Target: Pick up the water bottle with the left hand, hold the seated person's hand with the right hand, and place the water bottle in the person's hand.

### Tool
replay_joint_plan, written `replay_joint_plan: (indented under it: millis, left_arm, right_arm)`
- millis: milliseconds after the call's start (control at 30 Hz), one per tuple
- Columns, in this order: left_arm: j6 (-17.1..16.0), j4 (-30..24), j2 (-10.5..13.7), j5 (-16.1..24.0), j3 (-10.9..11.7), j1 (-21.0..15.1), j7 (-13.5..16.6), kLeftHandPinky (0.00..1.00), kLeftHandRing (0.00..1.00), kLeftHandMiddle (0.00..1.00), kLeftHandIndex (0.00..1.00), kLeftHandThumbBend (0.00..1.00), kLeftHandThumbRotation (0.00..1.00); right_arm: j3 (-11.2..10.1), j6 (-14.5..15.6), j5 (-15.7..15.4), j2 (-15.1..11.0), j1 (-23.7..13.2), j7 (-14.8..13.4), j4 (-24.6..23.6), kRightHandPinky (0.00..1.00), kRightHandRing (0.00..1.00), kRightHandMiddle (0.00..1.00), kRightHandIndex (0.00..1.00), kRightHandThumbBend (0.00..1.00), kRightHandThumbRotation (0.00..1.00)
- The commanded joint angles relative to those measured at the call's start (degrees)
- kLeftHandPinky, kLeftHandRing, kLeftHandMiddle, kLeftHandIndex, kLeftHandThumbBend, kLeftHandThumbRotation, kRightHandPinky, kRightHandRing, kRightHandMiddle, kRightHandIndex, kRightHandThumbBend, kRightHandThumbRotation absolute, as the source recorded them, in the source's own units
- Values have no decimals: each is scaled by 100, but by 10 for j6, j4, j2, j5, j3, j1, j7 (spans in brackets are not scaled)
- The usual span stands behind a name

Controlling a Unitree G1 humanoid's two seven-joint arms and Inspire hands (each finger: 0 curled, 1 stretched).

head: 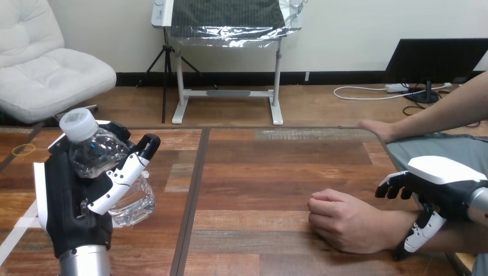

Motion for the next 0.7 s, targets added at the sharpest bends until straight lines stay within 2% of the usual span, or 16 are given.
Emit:
replay_joint_plan:
  millis: [0,167,367,467,667]
  left_arm:
    - [-4,-27,-1,-3,0,-42,-3,20,26,32,36,58,0]
    - [-8,-26,-1,-5,0,-43,-5,20,26,32,36,57,0]
    - [-8,-26,-1,-10,1,-43,-7,20,26,32,36,56,0]
    - [-6,-27,-1,-14,2,-43,-8,20,26,32,36,56,0]
    - [-3,-29,2,-15,5,-43,-7,20,26,32,36,56,0]
  right_arm:
    - [26,38,-16,21,12,-3,64,59,74,76,76,98,19]
    - [31,33,-8,23,11,0,78,57,73,76,75,93,20]
    - [35,45,1,29,12,16,85,56,73,77,75,89,22]
    - [37,41,5,28,14,22,84,57,73,77,75,87,23]
    - [25,43,31,27,32,41,59,59,73,77,75,82,23]
